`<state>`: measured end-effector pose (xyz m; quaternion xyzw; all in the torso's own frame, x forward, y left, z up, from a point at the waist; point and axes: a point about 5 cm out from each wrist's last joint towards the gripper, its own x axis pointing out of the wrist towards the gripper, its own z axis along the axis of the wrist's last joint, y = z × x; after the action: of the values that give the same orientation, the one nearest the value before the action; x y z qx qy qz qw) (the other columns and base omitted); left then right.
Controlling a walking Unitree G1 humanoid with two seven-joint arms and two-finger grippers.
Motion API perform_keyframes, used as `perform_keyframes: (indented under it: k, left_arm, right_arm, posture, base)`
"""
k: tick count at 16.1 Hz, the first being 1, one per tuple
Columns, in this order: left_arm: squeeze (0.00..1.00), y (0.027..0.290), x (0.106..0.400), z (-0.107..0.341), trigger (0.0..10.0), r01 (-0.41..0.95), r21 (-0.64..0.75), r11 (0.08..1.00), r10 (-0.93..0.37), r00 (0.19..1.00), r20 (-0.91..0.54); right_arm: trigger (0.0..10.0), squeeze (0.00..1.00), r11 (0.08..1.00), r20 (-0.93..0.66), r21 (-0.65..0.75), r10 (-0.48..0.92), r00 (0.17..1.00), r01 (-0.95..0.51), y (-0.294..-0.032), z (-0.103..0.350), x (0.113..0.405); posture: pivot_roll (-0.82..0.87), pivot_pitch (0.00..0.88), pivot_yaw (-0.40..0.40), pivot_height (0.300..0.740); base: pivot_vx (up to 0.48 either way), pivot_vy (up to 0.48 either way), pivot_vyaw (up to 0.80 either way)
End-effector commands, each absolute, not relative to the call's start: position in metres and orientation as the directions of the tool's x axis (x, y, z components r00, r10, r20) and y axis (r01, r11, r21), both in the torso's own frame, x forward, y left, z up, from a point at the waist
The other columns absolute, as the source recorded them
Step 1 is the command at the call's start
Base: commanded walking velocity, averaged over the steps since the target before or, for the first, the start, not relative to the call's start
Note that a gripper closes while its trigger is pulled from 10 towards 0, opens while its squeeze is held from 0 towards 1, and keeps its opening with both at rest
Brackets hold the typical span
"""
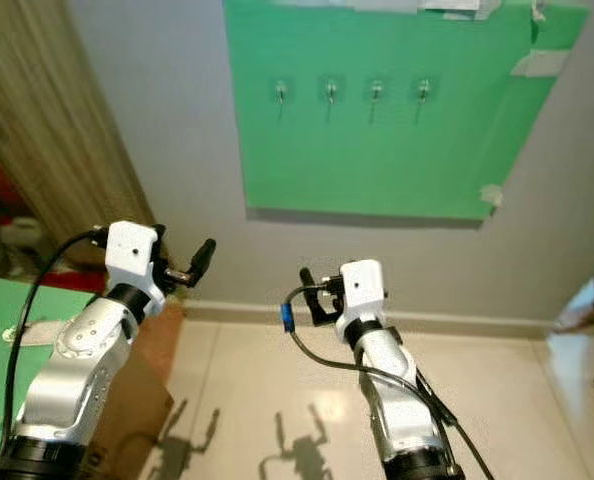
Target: Hang keys on a hook
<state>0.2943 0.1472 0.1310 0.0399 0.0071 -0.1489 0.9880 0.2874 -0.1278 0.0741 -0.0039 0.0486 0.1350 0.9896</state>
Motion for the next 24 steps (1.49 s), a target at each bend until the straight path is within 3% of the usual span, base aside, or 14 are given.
perform_keyframes:
  k: [1, 12, 19, 24]
  left_arm:
    - [0.0, 0.1483, 0.2942, 0.1329, 10.0, 0.293, 0.093, 0.952, -0.292, 0.956, -0.021]
    - [0.0, 0.1447, 0.2944, 0.1338, 10.0, 0.299, 0.094, 0.95, -0.3, 0.954, -0.01]
    - [0.0, 0.1433, 0.296, 0.135, 10.0, 0.307, 0.085, 0.948, -0.307, 0.952, -0.005]
    - [0.0, 0.1427, 0.2956, 0.1355, 10.0, 0.31, 0.071, 0.948, -0.311, 0.95, 0.0]
  right_arm:
    - [10.0, 0.0, 0.965, -0.093, 0.007, 0.262, 0.961, -0.262, -0.1288, 0.0742, 0.2872]
    - [10.0, 0.0, 0.963, -0.101, 0.01, 0.269, 0.958, -0.269, -0.1275, 0.0717, 0.2859]
    - [10.0, 0.0, 0.966, -0.098, 0.011, 0.259, 0.961, -0.259, -0.1284, 0.0722, 0.2859]
    - [10.0, 0.0, 0.966, -0.1, 0.011, 0.258, 0.961, -0.259, -0.1285, 0.0717, 0.2854]
  posture:
    - [-0.07, 0.0, 0.039, 0.74]
    - [-0.06, 0.0, 0.04, 0.74]
    - [-0.07, 0.0, 0.048, 0.74]
    - [-0.07, 0.0, 0.049, 0.74]
  base:
    - [0.0, 0.0, 0.43]
    - [0.0, 0.0, 0.43]
    - [0.379, 0.0, 0.43]
    - [0.0, 0.0, 0.43]
